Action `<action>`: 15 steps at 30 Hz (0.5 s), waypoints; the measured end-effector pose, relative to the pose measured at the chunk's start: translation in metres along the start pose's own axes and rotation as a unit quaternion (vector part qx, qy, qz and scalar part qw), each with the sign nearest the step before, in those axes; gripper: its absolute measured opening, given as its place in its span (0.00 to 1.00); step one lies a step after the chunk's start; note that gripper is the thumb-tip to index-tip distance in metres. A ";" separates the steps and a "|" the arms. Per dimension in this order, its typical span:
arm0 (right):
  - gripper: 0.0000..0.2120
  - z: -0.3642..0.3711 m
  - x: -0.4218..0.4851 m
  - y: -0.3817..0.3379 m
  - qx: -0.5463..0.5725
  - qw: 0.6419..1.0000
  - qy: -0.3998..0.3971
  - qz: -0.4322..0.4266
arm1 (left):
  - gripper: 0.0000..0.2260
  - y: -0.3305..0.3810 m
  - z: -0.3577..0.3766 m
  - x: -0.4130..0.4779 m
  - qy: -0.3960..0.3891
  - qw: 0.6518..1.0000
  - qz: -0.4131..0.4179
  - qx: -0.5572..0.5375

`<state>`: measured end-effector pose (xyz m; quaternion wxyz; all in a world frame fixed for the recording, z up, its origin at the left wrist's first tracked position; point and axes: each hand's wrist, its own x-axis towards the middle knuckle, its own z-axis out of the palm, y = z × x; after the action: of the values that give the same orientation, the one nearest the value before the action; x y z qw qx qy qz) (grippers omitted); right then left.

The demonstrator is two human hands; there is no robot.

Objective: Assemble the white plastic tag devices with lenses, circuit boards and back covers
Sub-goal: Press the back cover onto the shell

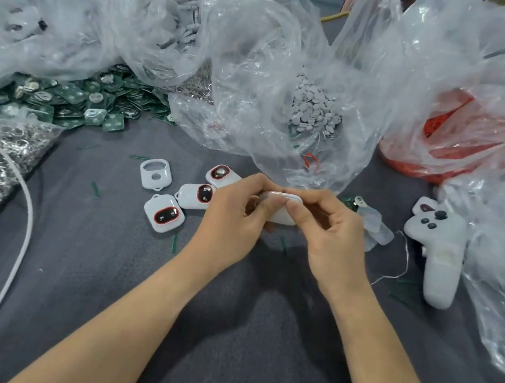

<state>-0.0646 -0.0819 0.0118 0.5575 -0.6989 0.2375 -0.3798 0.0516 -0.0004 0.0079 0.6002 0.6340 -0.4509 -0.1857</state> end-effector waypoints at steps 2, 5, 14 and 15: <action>0.07 0.000 -0.001 0.001 0.008 1.000 0.001 -0.001 | 0.04 0.000 0.001 -0.001 0.009 1.000 0.004 0.006; 0.06 0.001 -0.001 0.000 0.051 0.998 0.005 0.022 | 0.04 0.000 0.003 -0.002 0.021 1.000 0.009 0.013; 0.06 0.003 -0.005 0.001 0.136 0.990 0.016 0.034 | 0.04 0.002 0.005 -0.004 0.044 0.994 0.085 0.054; 0.07 0.003 -0.005 0.000 0.142 0.989 0.018 0.034 | 0.04 0.002 0.005 -0.004 0.045 0.995 0.080 0.050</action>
<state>-0.0646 -0.0766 0.0100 0.6594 -0.5975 0.2149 -0.4025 0.0449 -0.0006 0.0074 0.6000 0.6332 -0.4812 -0.0858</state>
